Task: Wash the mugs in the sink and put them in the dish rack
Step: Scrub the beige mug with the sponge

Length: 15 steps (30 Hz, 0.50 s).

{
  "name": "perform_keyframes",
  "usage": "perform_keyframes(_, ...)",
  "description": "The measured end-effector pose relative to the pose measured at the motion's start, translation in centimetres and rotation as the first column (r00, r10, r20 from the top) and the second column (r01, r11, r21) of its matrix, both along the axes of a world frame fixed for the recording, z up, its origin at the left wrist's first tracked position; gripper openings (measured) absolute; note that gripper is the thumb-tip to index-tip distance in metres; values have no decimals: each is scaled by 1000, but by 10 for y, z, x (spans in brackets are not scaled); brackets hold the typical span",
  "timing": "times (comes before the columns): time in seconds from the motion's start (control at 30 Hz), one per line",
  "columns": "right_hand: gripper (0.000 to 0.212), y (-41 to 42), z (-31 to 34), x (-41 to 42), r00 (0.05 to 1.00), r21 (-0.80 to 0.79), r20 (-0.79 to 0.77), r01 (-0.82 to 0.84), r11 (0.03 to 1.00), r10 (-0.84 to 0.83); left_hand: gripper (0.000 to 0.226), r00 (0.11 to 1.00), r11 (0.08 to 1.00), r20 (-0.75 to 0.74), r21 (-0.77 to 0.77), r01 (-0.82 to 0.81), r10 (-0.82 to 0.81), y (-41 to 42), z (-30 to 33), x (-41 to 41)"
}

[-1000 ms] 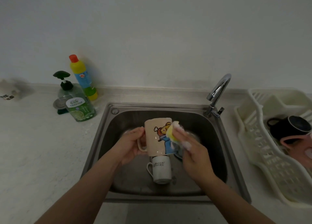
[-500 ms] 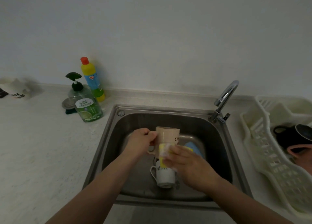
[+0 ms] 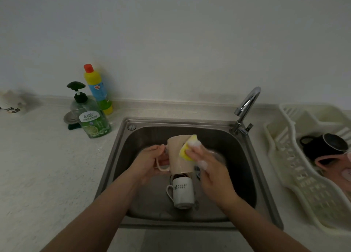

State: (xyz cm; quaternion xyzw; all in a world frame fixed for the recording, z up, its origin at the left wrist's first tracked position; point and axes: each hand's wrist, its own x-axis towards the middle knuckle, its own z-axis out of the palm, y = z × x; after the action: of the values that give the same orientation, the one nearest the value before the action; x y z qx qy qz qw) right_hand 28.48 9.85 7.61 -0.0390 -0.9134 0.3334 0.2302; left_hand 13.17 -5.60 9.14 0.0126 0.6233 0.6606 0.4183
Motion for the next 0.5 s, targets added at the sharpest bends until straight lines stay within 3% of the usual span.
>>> perform_keyframes(0.1, 53, -1, -7, 22, 996, 10, -15, -91, 996, 91, 25, 1000, 999, 21, 33, -2, 1, -4, 3, -4)
perform_keyframes(0.13, 52, 1, -5, 15, 999, -49, -17, -52, 997, 52, 25, 999, 999, 29, 39, 19, -21, -4, 3, -4)
perform_keyframes(0.2, 52, 1, 7, -3, 998, -316, 11, 63, 947, -63, 24, 997, 996, 50, 69, 50, -53, -1, 3, 1)
perform_keyframes(0.27, 51, -6, 14, -2, 995, -391, -3, 90, 916, -99, 25, 996, 993, 74, 107, 41, -50, 3, 3, 3)
perform_keyframes(0.4, 43, -8, 2, 33, 998, -195, -37, 34, 980, -42, 26, 998, 988, 65, 151, 12, -22, -1, 4, 0)
perform_keyframes(0.5, 38, -3, 18, 6, 992, -140, -90, 72, 987, -85, 26, 998, 991, 28, 121, 53, -57, 3, 7, 3)
